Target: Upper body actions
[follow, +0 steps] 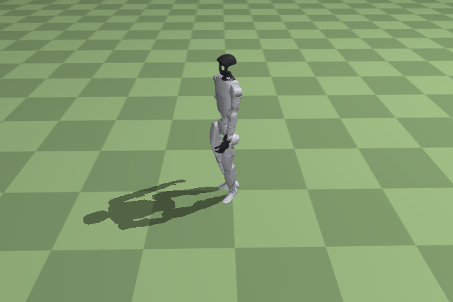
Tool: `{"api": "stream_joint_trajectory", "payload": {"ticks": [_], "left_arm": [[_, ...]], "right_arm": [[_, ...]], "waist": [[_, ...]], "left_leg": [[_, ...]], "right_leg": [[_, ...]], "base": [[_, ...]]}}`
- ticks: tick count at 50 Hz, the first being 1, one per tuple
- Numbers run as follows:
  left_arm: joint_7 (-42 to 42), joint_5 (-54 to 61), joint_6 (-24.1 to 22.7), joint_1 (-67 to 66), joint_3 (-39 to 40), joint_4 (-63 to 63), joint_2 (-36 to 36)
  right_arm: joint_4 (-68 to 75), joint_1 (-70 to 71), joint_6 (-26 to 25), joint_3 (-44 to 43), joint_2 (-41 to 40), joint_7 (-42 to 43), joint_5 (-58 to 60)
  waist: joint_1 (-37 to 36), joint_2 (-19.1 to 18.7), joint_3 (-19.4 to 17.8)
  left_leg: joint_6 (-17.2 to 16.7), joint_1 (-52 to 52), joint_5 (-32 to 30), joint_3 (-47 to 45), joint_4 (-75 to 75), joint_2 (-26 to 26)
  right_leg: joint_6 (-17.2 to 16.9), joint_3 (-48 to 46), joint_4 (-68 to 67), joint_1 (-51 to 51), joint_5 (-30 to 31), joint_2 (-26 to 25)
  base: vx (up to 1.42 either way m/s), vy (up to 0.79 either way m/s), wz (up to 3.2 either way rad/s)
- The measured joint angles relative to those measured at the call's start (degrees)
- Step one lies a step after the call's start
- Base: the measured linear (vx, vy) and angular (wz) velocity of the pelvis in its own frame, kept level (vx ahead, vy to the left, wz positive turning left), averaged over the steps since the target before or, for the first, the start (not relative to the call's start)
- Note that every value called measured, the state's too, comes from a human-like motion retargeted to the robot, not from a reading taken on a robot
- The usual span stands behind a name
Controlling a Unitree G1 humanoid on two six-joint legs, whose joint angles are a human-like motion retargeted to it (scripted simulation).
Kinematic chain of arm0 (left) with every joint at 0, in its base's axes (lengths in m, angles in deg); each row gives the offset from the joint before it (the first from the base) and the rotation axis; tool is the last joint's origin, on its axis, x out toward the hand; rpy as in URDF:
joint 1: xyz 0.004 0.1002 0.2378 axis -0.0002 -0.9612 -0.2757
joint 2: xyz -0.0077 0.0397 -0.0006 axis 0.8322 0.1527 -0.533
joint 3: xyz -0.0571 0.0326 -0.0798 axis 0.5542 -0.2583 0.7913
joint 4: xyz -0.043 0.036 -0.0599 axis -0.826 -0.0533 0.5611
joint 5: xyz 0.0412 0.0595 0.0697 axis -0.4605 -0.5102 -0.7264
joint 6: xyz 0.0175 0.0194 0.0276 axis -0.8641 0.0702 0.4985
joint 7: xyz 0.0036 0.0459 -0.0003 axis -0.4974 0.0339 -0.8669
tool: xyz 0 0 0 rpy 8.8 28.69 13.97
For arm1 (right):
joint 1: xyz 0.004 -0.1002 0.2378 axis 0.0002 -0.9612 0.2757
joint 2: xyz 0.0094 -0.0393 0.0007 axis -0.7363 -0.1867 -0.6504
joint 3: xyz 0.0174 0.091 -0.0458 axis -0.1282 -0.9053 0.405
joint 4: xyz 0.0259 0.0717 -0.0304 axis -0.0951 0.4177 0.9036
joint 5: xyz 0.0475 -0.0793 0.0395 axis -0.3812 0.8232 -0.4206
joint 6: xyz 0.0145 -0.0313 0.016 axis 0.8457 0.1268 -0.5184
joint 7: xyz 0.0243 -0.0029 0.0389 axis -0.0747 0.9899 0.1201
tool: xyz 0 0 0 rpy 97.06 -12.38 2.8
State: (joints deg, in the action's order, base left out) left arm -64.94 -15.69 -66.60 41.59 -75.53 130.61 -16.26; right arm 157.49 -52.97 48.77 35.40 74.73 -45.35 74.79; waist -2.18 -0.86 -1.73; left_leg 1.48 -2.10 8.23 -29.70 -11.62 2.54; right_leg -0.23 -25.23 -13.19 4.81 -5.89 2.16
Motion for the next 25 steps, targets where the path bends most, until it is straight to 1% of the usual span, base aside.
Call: {"api": "stream_joint_trajectory", "payload": {"ticks": [1, 2, 3, 4, 5, 6, 7, 8, 10, 12, 13, 15, 18, 20, 22, 25], "left_arm": [[-0.8, 0.1, 0.5, -3.2, 1.3, 1.6, 0.7], [-1.7, 0.2, 1.1, -5.9, 3.0, 3.2, 1.4], [-2.6, 0.2, 2.2, -7.3, 5.4, 4.7, 2.5], [-3.9, 1.0, 2.9, -8.7, 7.1, 6.5, 3.6], [-5.6, 2.0, 3.5, -10.2, 8.3, 8.4, 4.7], [-7.1, 4.0, 4.2, -12.1, 9.4, 10.0, 5.3], [-8.0, 5.9, 5.3, -13.9, 10.5, 11.1, 5.8], [-7.7, 7.5, 7.4, -15.8, 11.5, 11.1, 6.3], [-6.7, 9.7, 11.4, -19.3, 14.0, 11.1, 6.9], [-5.6, 11.1, 11.9, -23.2, 16.4, 11.1, 6.8], [-4.7, 11.4, 11.3, -25.6, 17.3, 11.1, 7.0], [-3.7, 11.1, 11.2, -29.4, 18.5, 11.1, 7.0], [-5.9, 11.2, 13.0, -30.8, 19.0, 11.1, 7.1], [-6.8, 12.3, 12.6, -29.8, 18.0, 11.1, 7.5], [-6.4, 13.3, 12.0, -27.8, 15.6, 11.1, 7.9], [-5.5, 13.5, 11.2, -23.8, 11.5, 11.1, 7.6]], "right_arm": [[0.0, 2.5, 0.5, 2.6, -0.9, 0.0, 0.6], [0.0, 5.6, 0.8, 5.0, -2.0, -0.4, 1.4], [0.0, 10.3, 1.0, 7.2, -3.3, -1.2, 2.7], [-0.2, 14.7, 1.9, 8.4, -4.5, -2.4, 4.3], [-0.6, 18.9, 3.2, 9.1, -5.7, -3.7, 6.1], [-3.4, 22.0, 4.4, 10.1, -6.3, -6.0, 8.0], [-6.5, 24.9, 5.6, 10.7, -6.6, -8.6, 10.0], [-10.3, 27.7, 6.6, 10.6, -6.6, -11.4, 12.1], [-18.2, 32.1, 8.6, 10.0, -7.0, -13.6, 14.5], [-24.1, 35.6, 12.4, 9.4, -7.6, -13.5, 14.3], [-26.9, 36.4, 14.2, 9.3, -8.2, -14.1, 13.4], [-32.0, 37.6, 16.4, 10.3, -8.8, -16.4, 9.5], [-36.9, 38.1, 19.5, 11.2, -8.7, -20.7, 6.8], [-38.4, 37.0, 20.2, 10.9, -8.8, -20.5, 8.3], [-37.8, 33.9, 20.2, 11.0, -8.8, -17.9, 10.2], [-34.0, 26.6, 19.0, 11.5, -8.8, -15.3, 12.6]], "waist": [[-0.7, 0.9, 0.0], [-1.5, 2.0, -0.3], [-2.7, 3.5, -1.3], [-4.5, 3.8, -2.3], [-6.5, 3.5, -3.2], [-7.3, 4.0, -4.0], [-8.3, 4.2, -5.0], [-9.7, 4.0, -6.1], [-13.9, 3.6, -9.0], [-15.1, 3.6, -10.0], [-14.8, 3.8, -9.4], [-13.8, 4.1, -7.7], [-12.4, 3.5, -5.7], [-10.8, 3.1, -4.7], [-8.9, 3.0, -3.1], [-6.8, 4.0, 0.0]], "left_leg": [[-0.8, 0.8, -2.7, -0.9, -4.9, 0.1], [-1.5, 3.0, -6.1, -1.6, -12.2, 1.3], [-2.0, 8.2, -10.9, -2.1, -24.3, 4.9], [0.6, 14.5, -14.2, -1.5, -36.0, 9.2], [4.7, 21.2, -16.9, -0.3, -47.5, 13.7], [4.1, 27.5, -15.1, 5.1, -54.0, 10.8], [4.2, 32.8, -13.3, 8.4, -60.4, 10.1], [5.4, 36.5, -11.3, 7.5, -66.6, 14.2], [9.6, 41.4, -7.0, 3.7, -76.6, 22.5], [11.8, 45.9, -4.2, 2.9, -82.0, 24.6], [12.2, 48.0, -3.7, 3.0, -83.3, 24.2], [11.7, 50.6, -3.8, 2.3, -82.9, 22.5], [10.9, 47.7, -3.6, -0.8, -78.5, 23.1], [9.8, 43.8, -4.3, -1.0, -73.8, 21.9], [7.7, 37.7, -6.5, 0.1, -65.5, 18.0], [3.7, 23.6, -9.7, 0.4, -44.4, 8.8]], "right_leg": [[1.6, -2.7, 3.3, 1.6, -1.6, 1.0], [2.6, -3.4, 6.0, 2.5, -2.6, 2.1], [2.5, 0.0, 7.5, 2.1, -2.4, 3.4], [2.6, 2.3, 8.3, 1.6, -1.8, 3.4], [2.9, 4.0, 8.9, 1.2, -1.0, 2.7], [2.5, 3.8, 9.0, 0.7, -0.1, 4.0], [2.4, 3.7, 9.0, 0.3, 0.5, 4.8], [3.0, 4.1, 8.8, -0.1, 0.7, 4.4], [3.9, 6.0, 8.7, 0.1, 0.7, 3.8], [4.3, 6.6, 9.2, 0.5, 0.9, 4.0], [4.3, 6.6, 9.6, 0.5, 1.0, 4.1], [4.2, 6.3, 10.3, 0.1, 1.3, 4.5], [4.0, 5.7, 11.2, 0.0, 1.3, 3.9], [3.6, 4.5, 11.4, 0.4, 1.0, 3.5], [3.2, 2.6, 11.4, 1.0, 0.3, 3.3], [2.7, 0.9, 9.9, 1.3, -1.4, 4.4]], "base": [[0.02, -0.10, -0.31], [-0.20, -0.16, -0.49], [-0.36, -0.26, -0.65], [-0.43, -0.36, -0.72], [-0.34, -0.30, -0.44], [-0.29, -0.19, -0.22], [-0.26, -0.07, -0.05], [-0.27, -0.11, -0.30], [-0.27, -0.20, -0.68], [-0.06, -0.11, -0.33], [0.11, 0.01, 0.13], [0.12, 0.09, 0.31], [0.05, 0.10, 0.40], [0.08, 0.07, 0.79], [0.18, 0.10, 0.85], [0.29, 0.12, 0.37]]}}
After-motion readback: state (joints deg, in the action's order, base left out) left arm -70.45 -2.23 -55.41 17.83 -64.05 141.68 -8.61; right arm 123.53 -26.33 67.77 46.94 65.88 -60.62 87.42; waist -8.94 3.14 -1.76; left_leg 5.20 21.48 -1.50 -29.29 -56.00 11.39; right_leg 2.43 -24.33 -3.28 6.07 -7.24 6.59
